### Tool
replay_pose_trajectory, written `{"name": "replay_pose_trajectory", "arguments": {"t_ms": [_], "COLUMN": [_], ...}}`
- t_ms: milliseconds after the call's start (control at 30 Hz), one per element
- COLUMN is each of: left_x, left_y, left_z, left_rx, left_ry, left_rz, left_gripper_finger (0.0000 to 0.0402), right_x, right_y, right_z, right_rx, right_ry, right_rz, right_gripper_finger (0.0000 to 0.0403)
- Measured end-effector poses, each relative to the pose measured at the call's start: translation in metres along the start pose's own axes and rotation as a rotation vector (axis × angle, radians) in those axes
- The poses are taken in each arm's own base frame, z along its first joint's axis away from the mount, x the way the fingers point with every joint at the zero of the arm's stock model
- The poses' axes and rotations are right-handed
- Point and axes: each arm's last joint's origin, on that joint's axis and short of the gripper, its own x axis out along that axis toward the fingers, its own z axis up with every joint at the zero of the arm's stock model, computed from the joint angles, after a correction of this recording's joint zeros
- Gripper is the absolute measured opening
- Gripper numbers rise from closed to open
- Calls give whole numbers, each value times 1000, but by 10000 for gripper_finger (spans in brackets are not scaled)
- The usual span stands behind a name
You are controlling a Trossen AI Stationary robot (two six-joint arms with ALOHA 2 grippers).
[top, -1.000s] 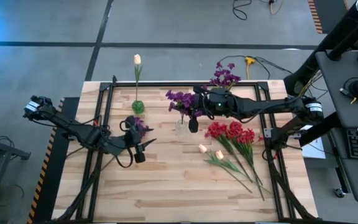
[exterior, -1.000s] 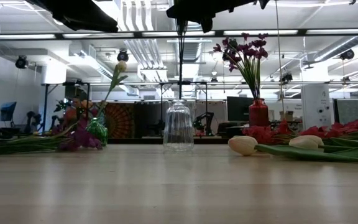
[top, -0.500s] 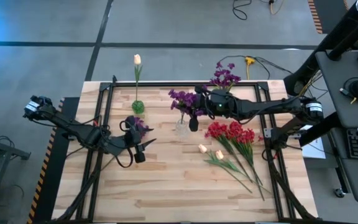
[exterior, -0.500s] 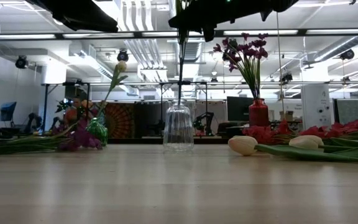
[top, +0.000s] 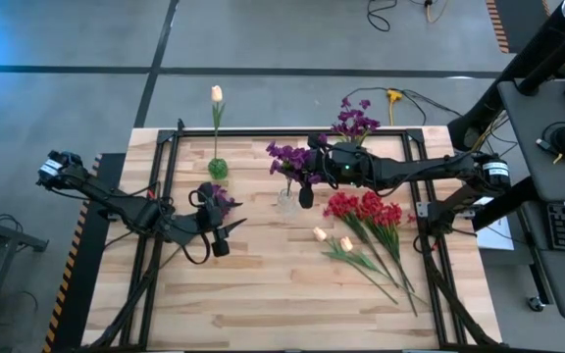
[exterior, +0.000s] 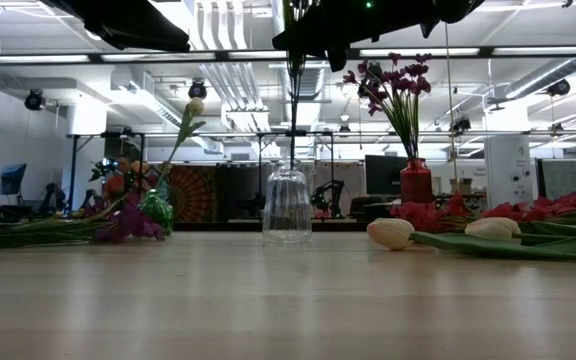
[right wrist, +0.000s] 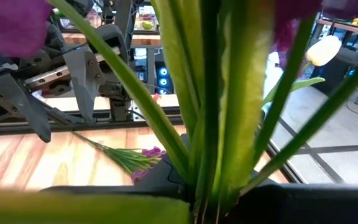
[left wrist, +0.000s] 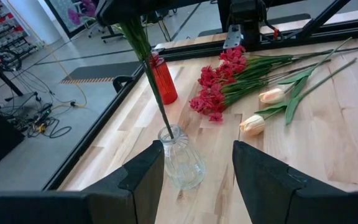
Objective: Sort flowers into vase by color
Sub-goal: Put the bottom violet flowers into the red vase
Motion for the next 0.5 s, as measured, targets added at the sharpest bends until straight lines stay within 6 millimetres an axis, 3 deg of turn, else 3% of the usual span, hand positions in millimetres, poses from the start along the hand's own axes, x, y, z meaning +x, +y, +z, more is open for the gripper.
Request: {"name": "replay_pose_trajectory", "arguments": {"t_ms": [367,500], "left_x": [0,0], "left_y": [0,0], "left_z": [0,0], "left_rx": [-5,-4], "left_ry": [0,1], "left_rz": [0,0], "left_gripper_finger": [173,173], "right_x": [0,0], "right_y": [0,0], "right_z": [-1,-1], "right_rx": [2,4], "right_ry": [1,1], "right_rz": [0,0], "right_gripper_finger": [14,33]}}
